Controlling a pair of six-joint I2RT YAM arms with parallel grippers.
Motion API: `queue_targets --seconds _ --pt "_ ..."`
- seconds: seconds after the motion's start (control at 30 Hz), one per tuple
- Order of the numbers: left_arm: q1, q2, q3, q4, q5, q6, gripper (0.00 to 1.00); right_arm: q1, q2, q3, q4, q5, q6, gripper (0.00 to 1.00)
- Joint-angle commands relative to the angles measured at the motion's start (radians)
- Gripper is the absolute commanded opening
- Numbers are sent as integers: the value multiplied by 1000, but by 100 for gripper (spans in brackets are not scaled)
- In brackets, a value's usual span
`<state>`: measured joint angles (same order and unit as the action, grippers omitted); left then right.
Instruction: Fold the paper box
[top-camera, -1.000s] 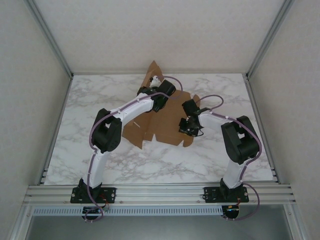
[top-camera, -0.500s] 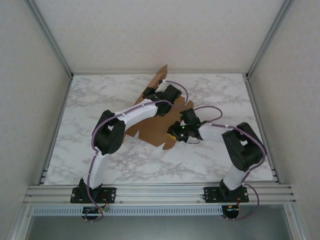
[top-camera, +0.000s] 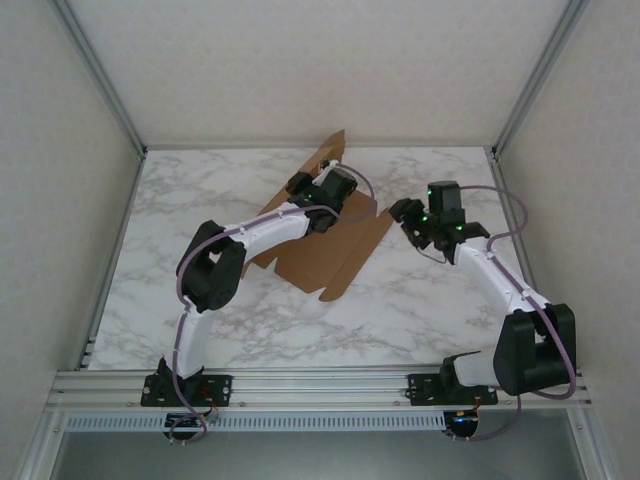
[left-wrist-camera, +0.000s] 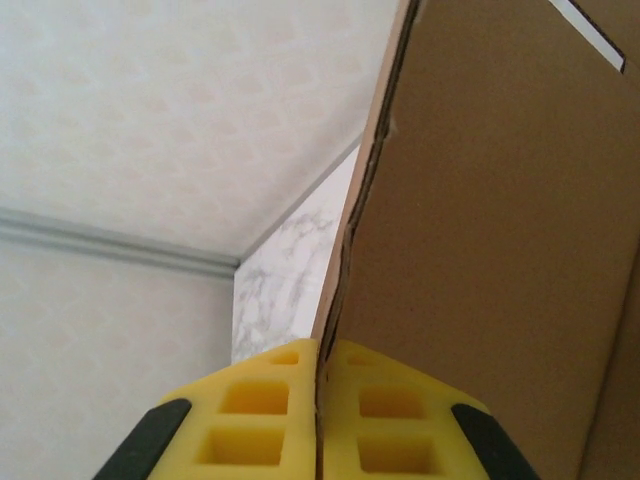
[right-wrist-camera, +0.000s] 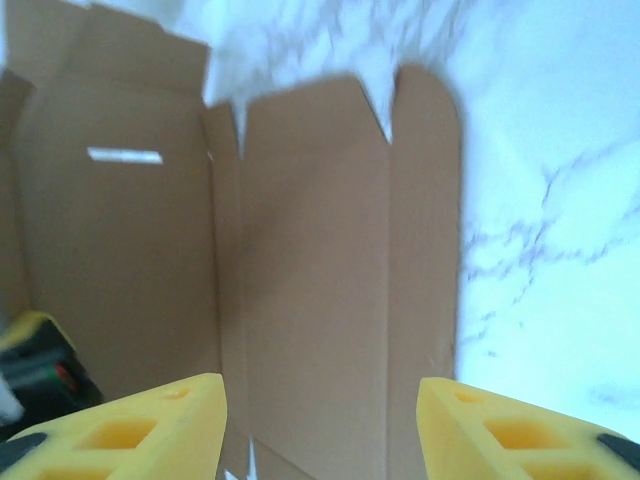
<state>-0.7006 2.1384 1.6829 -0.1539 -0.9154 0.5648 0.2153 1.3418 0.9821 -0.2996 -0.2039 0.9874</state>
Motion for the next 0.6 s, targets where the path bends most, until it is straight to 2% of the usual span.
queue_targets --seconds 0.0,0.17,0.27,0.37,0.43,0.57 --pt "4 -38 -32 221 102 230 0 -45 -25 69 -114 19 -33 55" --pt "3 -4 -26 349 181 415 0 -111 -50 84 -115 -63 -19 57" --pt "-5 -11 -66 430 245 506 0 -139 -56 86 -105 -115 -15 63" --pt "-19 -24 -180 643 275 681 0 -158 -46 89 -63 -196 5 66" --pt "-26 -21 -235 724 290 764 0 -169 -36 90 -19 -238 27 69" --pt "-35 -27 -288 800 328 818 0 -182 22 145 22 -304 39 72"
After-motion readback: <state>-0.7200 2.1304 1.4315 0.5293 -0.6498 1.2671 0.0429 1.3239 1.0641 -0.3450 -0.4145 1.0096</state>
